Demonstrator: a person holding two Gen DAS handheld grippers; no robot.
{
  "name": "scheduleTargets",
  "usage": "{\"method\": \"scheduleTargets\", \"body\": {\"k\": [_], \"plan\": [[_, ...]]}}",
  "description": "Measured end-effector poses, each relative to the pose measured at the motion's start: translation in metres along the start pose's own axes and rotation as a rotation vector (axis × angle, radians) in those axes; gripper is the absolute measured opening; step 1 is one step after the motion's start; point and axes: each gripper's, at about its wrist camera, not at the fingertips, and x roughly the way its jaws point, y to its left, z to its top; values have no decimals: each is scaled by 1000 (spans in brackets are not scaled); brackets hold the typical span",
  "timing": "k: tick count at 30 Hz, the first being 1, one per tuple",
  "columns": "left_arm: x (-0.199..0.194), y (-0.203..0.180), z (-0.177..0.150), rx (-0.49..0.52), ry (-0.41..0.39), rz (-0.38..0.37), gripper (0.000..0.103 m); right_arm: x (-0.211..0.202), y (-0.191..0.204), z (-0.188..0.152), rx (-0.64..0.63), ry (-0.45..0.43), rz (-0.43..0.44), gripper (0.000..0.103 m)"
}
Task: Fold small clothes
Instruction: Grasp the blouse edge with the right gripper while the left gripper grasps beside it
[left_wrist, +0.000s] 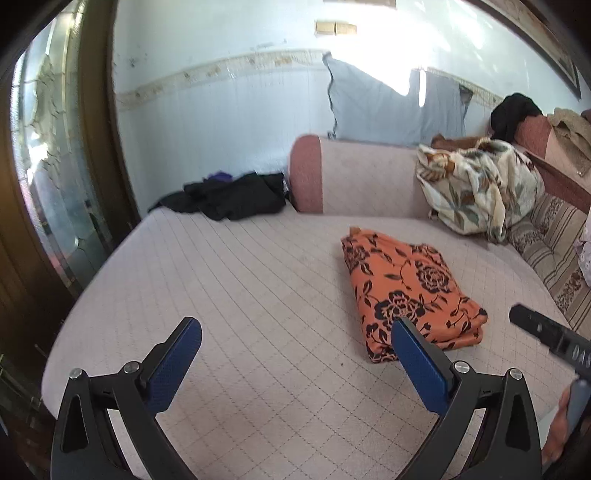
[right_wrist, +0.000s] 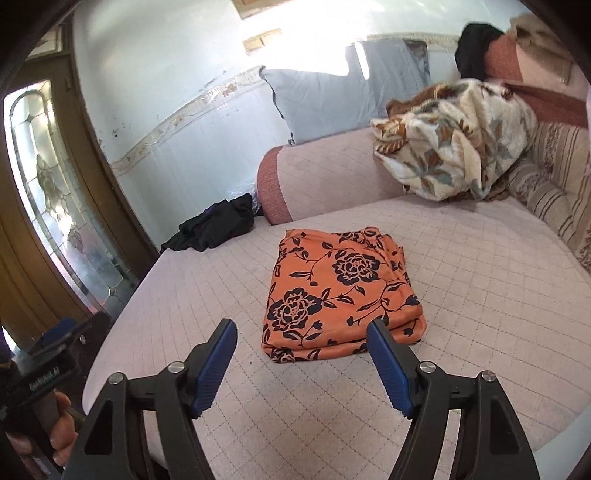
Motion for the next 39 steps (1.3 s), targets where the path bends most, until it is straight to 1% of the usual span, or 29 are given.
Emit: {"method": "scheduleTargets", "body": {"k": [2, 4, 5, 6, 7, 9, 11, 12, 14, 16, 18, 19, 20, 22, 23, 24, 25, 26, 27, 28, 29, 30, 31, 32, 33, 34, 35, 38, 39], "plan": [[37, -2, 1, -3, 67, -25, 102, 24, -19, 11, 64, 54, 10, 78], [78, -5, 5, -3, 132, -37, 102, 57, -46, 25, 154, 111, 27, 78], [105, -7, 8, -5, 174, -41, 102, 71, -58, 32, 189, 133, 34, 78], [123, -9, 10, -8, 203, -53, 102, 88, -74, 40, 231, 152, 33, 78], [143, -11, 11, -10, 241, -76, 102, 102, -86, 46, 263, 165, 28, 78], [180, -17, 13, -18, 310, -138, 102, 130, -114, 57, 329, 184, 15, 78], [209, -21, 13, -37, 363, -198, 102, 154, -138, 64, 370, 206, -3, 78], [219, -22, 13, -50, 376, -217, 102, 167, -152, 65, 394, 216, -1, 78], [237, -22, 10, -94, 404, -295, 102, 190, -173, 65, 439, 246, 32, 78], [249, -25, 10, -145, 447, -383, 102, 212, -189, 63, 489, 304, 67, 78], [255, -32, 10, -149, 469, -461, 102, 233, -199, 60, 520, 348, 98, 78], [255, -37, 11, -141, 470, -478, 102, 242, -202, 58, 537, 367, 113, 78], [254, -43, 11, -128, 464, -486, 102, 250, -204, 56, 557, 376, 141, 85], [253, -55, 9, -93, 458, -518, 102, 256, -200, 58, 554, 361, 198, 93], [251, -62, 7, -75, 461, -539, 101, 257, -197, 59, 545, 366, 221, 93], [252, -67, 5, -64, 465, -554, 98, 263, -192, 58, 548, 389, 276, 93], [252, -74, 1, -51, 471, -566, 86, 268, -187, 54, 555, 417, 324, 93], [254, -81, -1, -35, 482, -579, 72, 269, -182, 53, 536, 413, 309, 93], [253, -85, -3, -27, 480, -568, 71, 269, -175, 52, 509, 403, 285, 94], [251, -86, -3, -28, 460, -557, 67, 269, -168, 52, 485, 397, 269, 91], [251, -87, -1, -27, 448, -553, 59, 269, -162, 51, 468, 395, 260, 82], [248, -87, 0, -23, 435, -543, 55, 271, -155, 49, 448, 402, 241, 76], [245, -87, 1, -25, 420, -538, 49, 270, -149, 48, 432, 400, 211, 69], [241, -85, 2, -30, 404, -533, 43, 268, -144, 47, 424, 388, 193, 59], [236, -85, 3, -31, 390, -530, 42, 265, -138, 48, 414, 373, 186, 54], [232, -85, 3, -31, 379, -526, 39, 260, -133, 49, 401, 359, 173, 50], [227, -84, 4, -27, 369, -522, 38, 255, -126, 52, 386, 342, 156, 49], [203, -72, 7, -11, 317, -491, 37, 236, -103, 57, 333, 287, 148, 46], [193, -66, 8, -15, 297, -493, 37, 226, -94, 58, 316, 271, 153, 45]]}}
